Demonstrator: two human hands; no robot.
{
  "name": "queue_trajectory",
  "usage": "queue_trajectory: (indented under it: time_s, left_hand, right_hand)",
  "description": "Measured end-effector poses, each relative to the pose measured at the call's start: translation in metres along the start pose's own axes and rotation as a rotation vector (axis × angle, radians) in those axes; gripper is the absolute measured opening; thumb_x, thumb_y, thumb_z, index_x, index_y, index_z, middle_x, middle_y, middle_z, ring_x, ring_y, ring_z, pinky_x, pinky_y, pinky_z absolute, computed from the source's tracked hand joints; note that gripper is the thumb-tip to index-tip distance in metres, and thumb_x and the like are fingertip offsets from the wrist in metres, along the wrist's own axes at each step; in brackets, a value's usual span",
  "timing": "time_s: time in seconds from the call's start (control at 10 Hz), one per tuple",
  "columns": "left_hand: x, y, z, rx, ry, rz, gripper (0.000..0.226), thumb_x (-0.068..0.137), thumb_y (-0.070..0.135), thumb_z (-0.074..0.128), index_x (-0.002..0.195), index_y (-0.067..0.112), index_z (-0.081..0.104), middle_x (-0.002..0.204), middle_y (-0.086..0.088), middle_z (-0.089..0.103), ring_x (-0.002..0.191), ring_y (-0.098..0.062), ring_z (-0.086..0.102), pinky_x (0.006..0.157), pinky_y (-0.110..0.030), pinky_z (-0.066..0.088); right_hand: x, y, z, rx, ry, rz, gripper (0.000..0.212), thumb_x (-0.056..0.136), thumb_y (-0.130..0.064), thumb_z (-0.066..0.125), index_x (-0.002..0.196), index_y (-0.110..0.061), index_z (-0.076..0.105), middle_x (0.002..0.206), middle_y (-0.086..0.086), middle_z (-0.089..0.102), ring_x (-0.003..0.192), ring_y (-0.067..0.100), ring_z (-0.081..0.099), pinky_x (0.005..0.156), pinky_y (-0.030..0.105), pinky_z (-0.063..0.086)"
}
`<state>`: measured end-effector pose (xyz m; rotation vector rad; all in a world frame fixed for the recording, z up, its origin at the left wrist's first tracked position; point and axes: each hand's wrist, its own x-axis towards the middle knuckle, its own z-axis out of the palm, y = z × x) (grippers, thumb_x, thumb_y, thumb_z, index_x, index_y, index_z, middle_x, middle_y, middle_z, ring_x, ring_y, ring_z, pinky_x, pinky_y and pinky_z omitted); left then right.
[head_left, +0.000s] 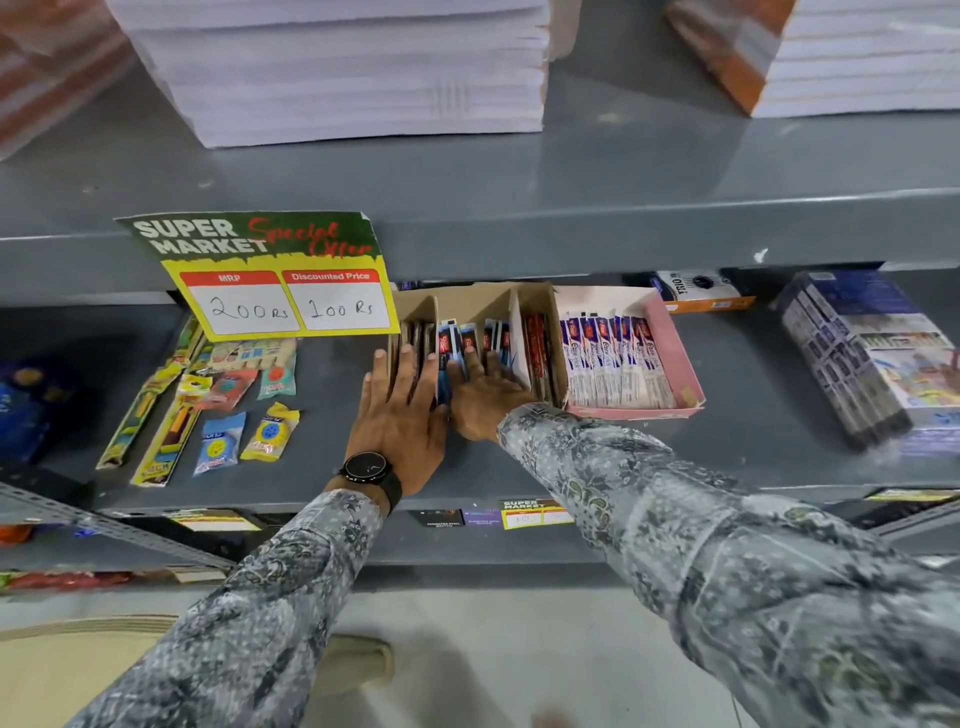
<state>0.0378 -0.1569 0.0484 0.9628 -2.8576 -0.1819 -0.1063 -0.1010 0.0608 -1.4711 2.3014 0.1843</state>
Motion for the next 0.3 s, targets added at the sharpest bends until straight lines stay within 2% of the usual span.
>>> queue_trajectory:
  time_s: [0.1, 0.2, 0.3]
  left_hand:
    - [-0.008, 0.001, -0.008, -0.028, 0.015, -0.036, 0.066, 0.098, 0.037, 0.033, 0.158, 0.021, 0.010, 0.168, -0.011, 0.008, 0.154, -0.035, -0.001, 0.124, -0.054, 0.008]
    - [-0.047, 0.002, -0.015, -0.026, 0.006, -0.133, 0.064, 0.099, 0.038, 0.028, 0.158, 0.022, 0.006, 0.168, -0.009, 0.004, 0.155, -0.030, -0.001, 0.125, -0.050, 0.005]
    - [-0.089, 0.009, -0.020, -0.027, -0.077, -0.160, 0.064, 0.100, 0.044, 0.023, 0.158, 0.024, 0.003, 0.168, -0.007, 0.000, 0.155, -0.029, -0.003, 0.125, -0.050, 0.004]
  right_hand:
    - [-0.007, -0.003, -0.002, 0.012, 0.062, -0.025, 0.078, 0.103, -0.026, 0.046, 0.165, -0.006, 0.002, 0.173, 0.020, -0.005, 0.158, 0.047, -0.003, 0.127, 0.061, 0.008]
    - [-0.041, 0.000, 0.011, 0.027, 0.189, -0.149, 0.075, 0.099, -0.007, 0.043, 0.164, -0.002, 0.006, 0.173, 0.021, -0.004, 0.159, 0.041, 0.000, 0.126, 0.052, 0.014]
    - [-0.086, 0.012, 0.034, 0.046, 0.267, -0.225, 0.078, 0.093, -0.001, 0.048, 0.163, -0.002, 0.013, 0.173, 0.019, 0.005, 0.159, 0.039, 0.007, 0.122, 0.050, 0.030]
